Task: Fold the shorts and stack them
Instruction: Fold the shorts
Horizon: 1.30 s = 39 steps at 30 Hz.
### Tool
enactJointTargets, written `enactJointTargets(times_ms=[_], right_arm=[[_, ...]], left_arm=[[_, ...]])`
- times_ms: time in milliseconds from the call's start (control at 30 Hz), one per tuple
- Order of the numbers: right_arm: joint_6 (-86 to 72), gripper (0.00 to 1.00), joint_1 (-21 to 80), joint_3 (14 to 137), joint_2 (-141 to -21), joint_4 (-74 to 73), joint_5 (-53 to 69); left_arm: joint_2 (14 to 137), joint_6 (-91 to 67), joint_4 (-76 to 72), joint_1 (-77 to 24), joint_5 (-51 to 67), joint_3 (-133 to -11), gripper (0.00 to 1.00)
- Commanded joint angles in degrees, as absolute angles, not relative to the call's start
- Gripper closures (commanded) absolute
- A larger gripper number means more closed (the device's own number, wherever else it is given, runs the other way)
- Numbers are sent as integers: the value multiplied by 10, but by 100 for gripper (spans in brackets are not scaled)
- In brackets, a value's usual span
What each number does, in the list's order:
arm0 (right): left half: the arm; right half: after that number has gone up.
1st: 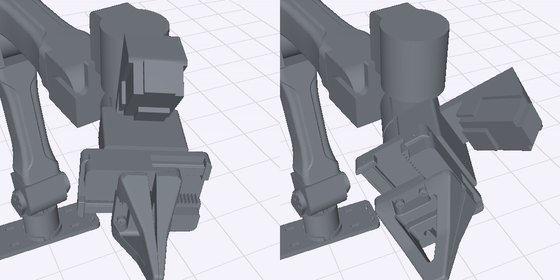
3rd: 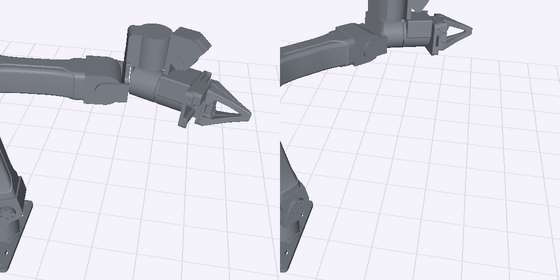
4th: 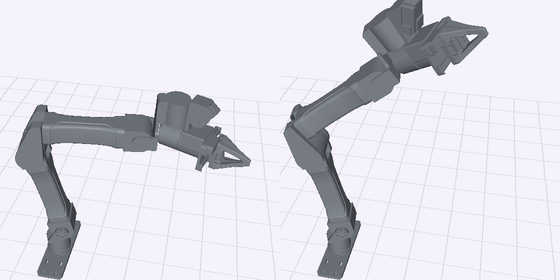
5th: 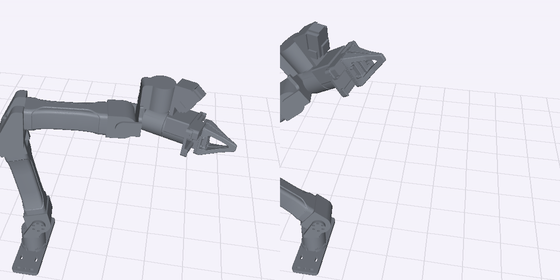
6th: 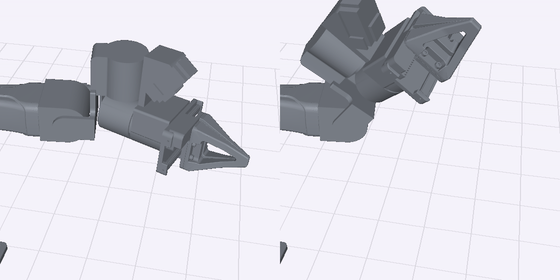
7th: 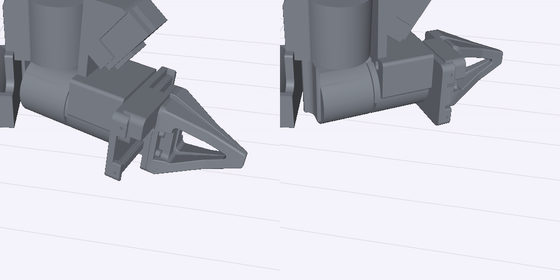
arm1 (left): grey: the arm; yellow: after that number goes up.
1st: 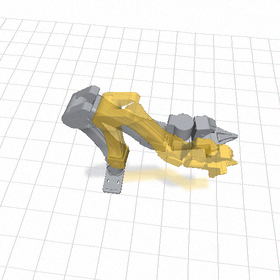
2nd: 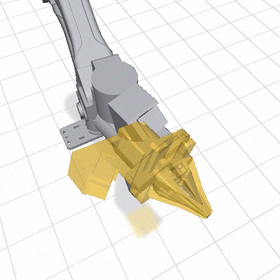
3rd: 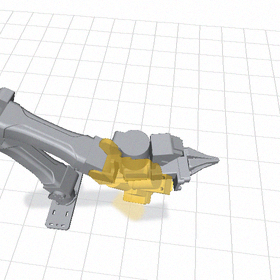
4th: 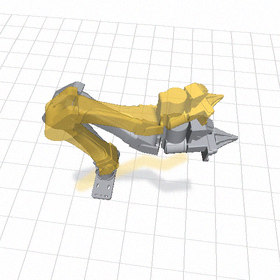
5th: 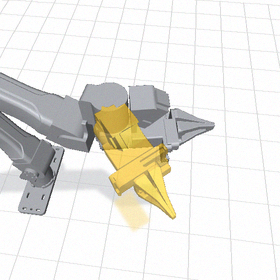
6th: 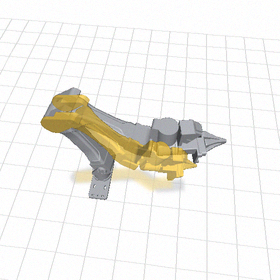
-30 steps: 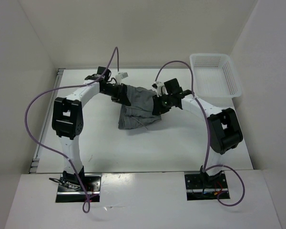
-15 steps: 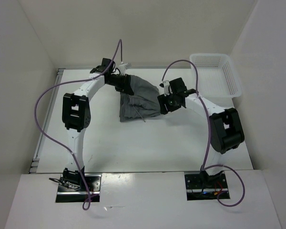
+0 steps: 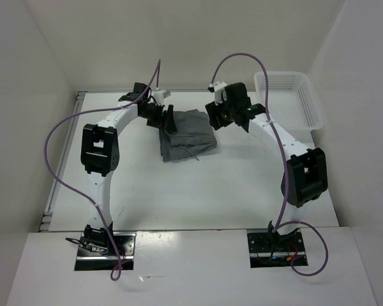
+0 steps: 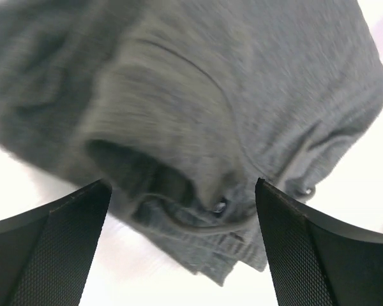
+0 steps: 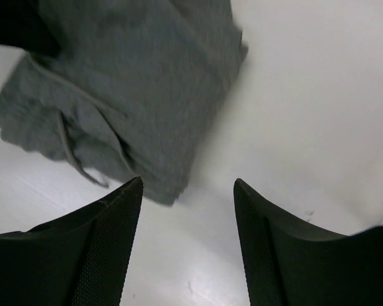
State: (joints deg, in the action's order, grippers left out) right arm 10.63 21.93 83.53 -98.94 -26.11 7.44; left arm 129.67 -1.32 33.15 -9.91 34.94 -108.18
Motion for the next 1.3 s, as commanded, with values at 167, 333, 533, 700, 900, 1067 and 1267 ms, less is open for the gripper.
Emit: enactJointTargets(times_ms=[167,333,533,700,900,1067,1267], right_arm=[[175,56,367,893,-1046,-176,29],[181,56,410,893,-1098,-138,-1],[220,47,446,936,-1163,-84,-89],[239,40,456,928,-1185,-66,-113],[246,38,472,928,-1208,-44,-148],[259,36,472,920,-1215,-64,-126],[243,34,477,896,-1215,-48,-141]], left_arm=[[1187,0,319,-57,295,-1081,0],[1142,0,276,2,294,-961,2],[1142,0,264,15,347,-906,11],[1147,0,264,15,347,-901,11],[1160,0,264,15,364,-901,11],[1160,0,264,15,369,-896,11],[1165,0,264,15,375,-896,11]])
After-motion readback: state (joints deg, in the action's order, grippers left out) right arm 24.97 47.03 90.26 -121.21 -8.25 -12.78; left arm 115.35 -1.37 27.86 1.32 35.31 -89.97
